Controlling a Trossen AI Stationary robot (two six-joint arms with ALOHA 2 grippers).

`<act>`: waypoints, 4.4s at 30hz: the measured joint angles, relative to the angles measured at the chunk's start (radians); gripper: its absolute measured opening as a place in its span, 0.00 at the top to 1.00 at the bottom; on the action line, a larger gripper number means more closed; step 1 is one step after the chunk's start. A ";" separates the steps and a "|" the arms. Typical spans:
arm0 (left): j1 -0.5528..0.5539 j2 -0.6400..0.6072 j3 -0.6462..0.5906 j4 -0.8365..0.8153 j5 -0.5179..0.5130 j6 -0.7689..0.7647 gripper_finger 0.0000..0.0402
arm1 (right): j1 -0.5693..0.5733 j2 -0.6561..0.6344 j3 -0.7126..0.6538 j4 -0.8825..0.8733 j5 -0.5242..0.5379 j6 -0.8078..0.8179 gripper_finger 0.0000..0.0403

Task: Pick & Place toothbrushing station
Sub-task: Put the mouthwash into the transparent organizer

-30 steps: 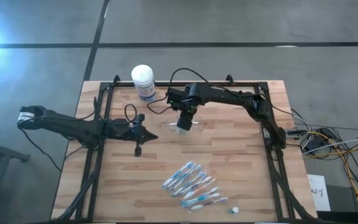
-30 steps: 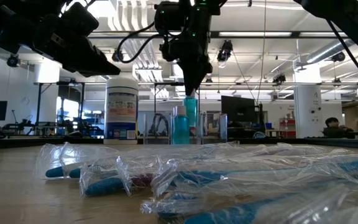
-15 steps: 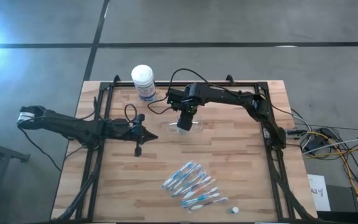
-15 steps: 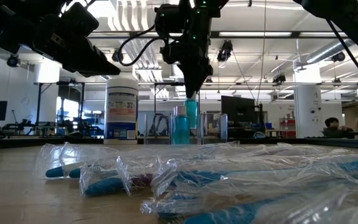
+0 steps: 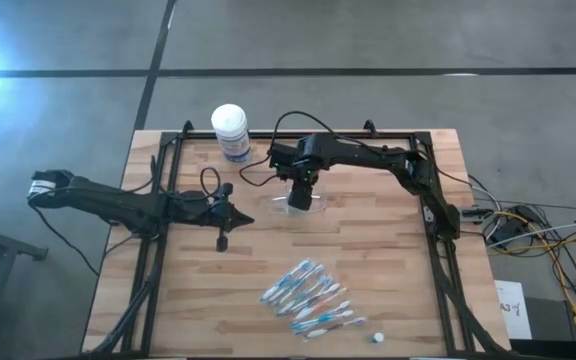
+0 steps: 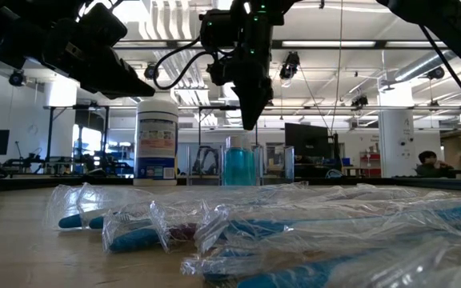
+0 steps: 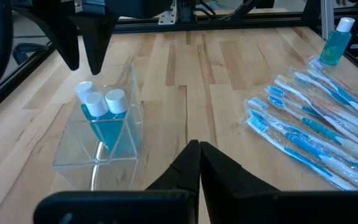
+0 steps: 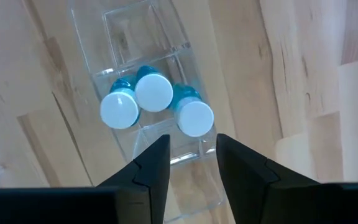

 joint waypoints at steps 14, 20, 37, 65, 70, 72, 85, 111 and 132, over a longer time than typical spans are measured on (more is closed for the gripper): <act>0.000 -0.012 0.000 0.001 0.004 0.045 0.97 | 0.056 -0.214 0.099 -0.150 0.003 -0.053 0.70; 0.000 -0.126 0.000 0.030 0.053 0.055 0.97 | 0.157 -0.479 -0.019 -0.048 0.004 -0.049 0.74; 0.001 -0.209 -0.016 0.014 0.006 -0.005 0.97 | 0.767 -0.937 -0.641 0.119 0.208 0.372 0.85; 0.000 -0.153 -0.016 -0.001 0.003 -0.034 0.97 | 0.951 -0.964 -1.125 0.643 0.010 0.468 0.87; 0.000 -0.153 -0.016 -0.025 0.003 -0.046 0.97 | 0.986 -0.862 -1.048 0.649 -0.056 0.574 0.81; 0.000 -0.153 -0.016 -0.035 0.004 -0.054 0.97 | 1.001 -0.808 -1.007 0.639 -0.079 0.608 0.76; -0.001 -0.153 -0.016 -0.060 0.007 -0.066 0.97 | 1.089 -0.481 -0.630 0.332 -0.080 0.497 0.46; -0.003 -0.153 -0.016 -0.060 0.025 -0.080 0.97 | 1.104 -0.321 -0.568 0.330 -0.106 0.359 0.46; -0.003 -0.153 -0.016 -0.060 0.030 -0.078 0.97 | 1.096 -0.321 -0.636 0.381 -0.133 0.351 0.72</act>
